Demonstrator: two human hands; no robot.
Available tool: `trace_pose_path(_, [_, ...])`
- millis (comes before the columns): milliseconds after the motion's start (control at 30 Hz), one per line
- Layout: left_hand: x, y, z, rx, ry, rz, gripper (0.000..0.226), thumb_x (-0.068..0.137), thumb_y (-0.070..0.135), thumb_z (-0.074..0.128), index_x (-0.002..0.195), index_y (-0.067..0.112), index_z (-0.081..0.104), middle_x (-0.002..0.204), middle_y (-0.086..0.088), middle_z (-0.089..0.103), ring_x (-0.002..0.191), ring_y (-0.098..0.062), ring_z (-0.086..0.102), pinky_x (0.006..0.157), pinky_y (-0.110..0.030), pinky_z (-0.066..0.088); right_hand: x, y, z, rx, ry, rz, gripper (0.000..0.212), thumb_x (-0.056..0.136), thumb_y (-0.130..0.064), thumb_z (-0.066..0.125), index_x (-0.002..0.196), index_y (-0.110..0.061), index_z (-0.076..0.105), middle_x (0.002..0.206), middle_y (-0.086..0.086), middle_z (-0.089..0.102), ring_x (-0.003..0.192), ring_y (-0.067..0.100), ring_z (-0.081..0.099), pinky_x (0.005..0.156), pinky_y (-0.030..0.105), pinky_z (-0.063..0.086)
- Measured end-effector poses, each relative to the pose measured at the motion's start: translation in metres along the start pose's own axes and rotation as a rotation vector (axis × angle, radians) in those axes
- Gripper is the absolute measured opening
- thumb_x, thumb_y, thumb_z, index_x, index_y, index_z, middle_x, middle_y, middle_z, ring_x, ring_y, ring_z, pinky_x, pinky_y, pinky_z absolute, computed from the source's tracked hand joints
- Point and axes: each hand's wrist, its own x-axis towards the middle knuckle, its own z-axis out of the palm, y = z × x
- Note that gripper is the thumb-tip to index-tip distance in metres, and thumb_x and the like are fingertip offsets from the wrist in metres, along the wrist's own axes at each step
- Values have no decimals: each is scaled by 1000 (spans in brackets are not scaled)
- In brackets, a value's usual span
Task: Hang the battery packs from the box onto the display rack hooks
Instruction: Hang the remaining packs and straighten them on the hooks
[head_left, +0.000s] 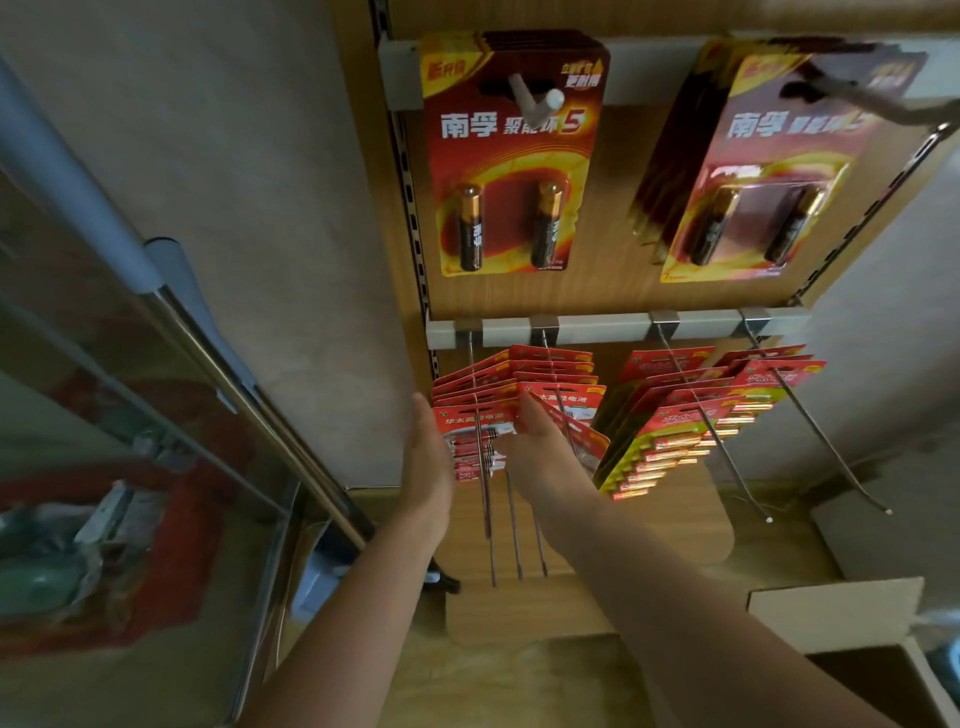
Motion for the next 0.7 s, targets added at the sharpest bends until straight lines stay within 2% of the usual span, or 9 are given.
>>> trace_pose_path(67, [4, 1, 0, -25, -5, 4, 49, 97, 51, 13, 93, 27, 56, 86, 3, 64, 80, -10, 62, 68, -24, 46, 1, -1, 1, 15, 2, 7, 61, 97, -6, 38, 148, -31, 16, 144, -3, 40, 133, 19, 37, 100, 33, 35])
trace_pose_path(200, [7, 4, 1, -76, -3, 20, 47, 97, 51, 13, 88, 30, 55, 86, 1, 64, 80, -12, 62, 70, -26, 47, 3, 0, 4, -23, 0, -52, 54, 96, -6, 41, 143, -29, 27, 122, -8, 50, 123, 14, 44, 92, 28, 33])
trace_pose_path(333, [11, 7, 0, -81, 7, 22, 52, 97, 50, 12, 96, 23, 57, 86, 2, 63, 79, -8, 60, 64, -22, 41, 6, 2, 7, -79, -6, -73, 60, 95, -5, 42, 146, -29, 22, 143, -3, 42, 135, 18, 36, 107, 37, 34])
trace_pose_path(367, [11, 6, -1, -71, 20, 15, 54, 97, 50, 12, 103, 20, 57, 87, 3, 63, 79, -6, 59, 64, -21, 39, 6, 2, 6, -84, -15, -69, 61, 95, -5, 42, 146, -30, 22, 144, -3, 41, 132, 17, 38, 103, 36, 38])
trace_pose_path(433, [10, 4, -5, -18, 73, 19, 55, 98, 49, 14, 115, 16, 54, 94, 3, 63, 84, -5, 58, 73, -22, 40, 3, 4, 1, -86, -44, -66, 60, 95, -5, 41, 146, -32, 21, 147, -5, 37, 119, 9, 44, 83, 23, 47])
trace_pose_path(467, [9, 2, -8, 23, 115, 45, 53, 99, 47, 17, 122, 15, 52, 104, 1, 62, 94, -8, 58, 84, -25, 40, -1, 5, -3, -113, -54, -79, 59, 96, -6, 40, 146, -33, 22, 147, -6, 36, 118, 7, 44, 77, 19, 46])
trace_pose_path(533, [5, -4, -15, 87, 222, 159, 42, 100, 38, 28, 131, 14, 44, 124, 0, 53, 113, -14, 51, 96, -29, 37, -10, 9, -14, -157, -71, -119, 56, 97, -6, 37, 145, -33, 26, 149, -5, 35, 130, 9, 39, 88, 16, 43])
trace_pose_path(633, [-8, -11, -27, 154, 331, 390, 24, 96, 19, 44, 119, 14, 50, 113, 3, 53, 102, -8, 50, 85, -17, 39, -24, 14, -34, -178, -88, -206, 46, 98, -8, 38, 137, -32, 42, 135, -12, 49, 115, 0, 47, 70, 3, 45])
trace_pose_path(700, [-17, -16, -31, 224, 328, 541, 16, 93, 11, 48, 107, 14, 54, 104, 2, 56, 96, -7, 53, 85, -18, 42, -31, 15, -49, -212, -21, -278, 37, 97, -8, 41, 121, -31, 55, 109, -23, 58, 99, -5, 54, 77, 9, 47])
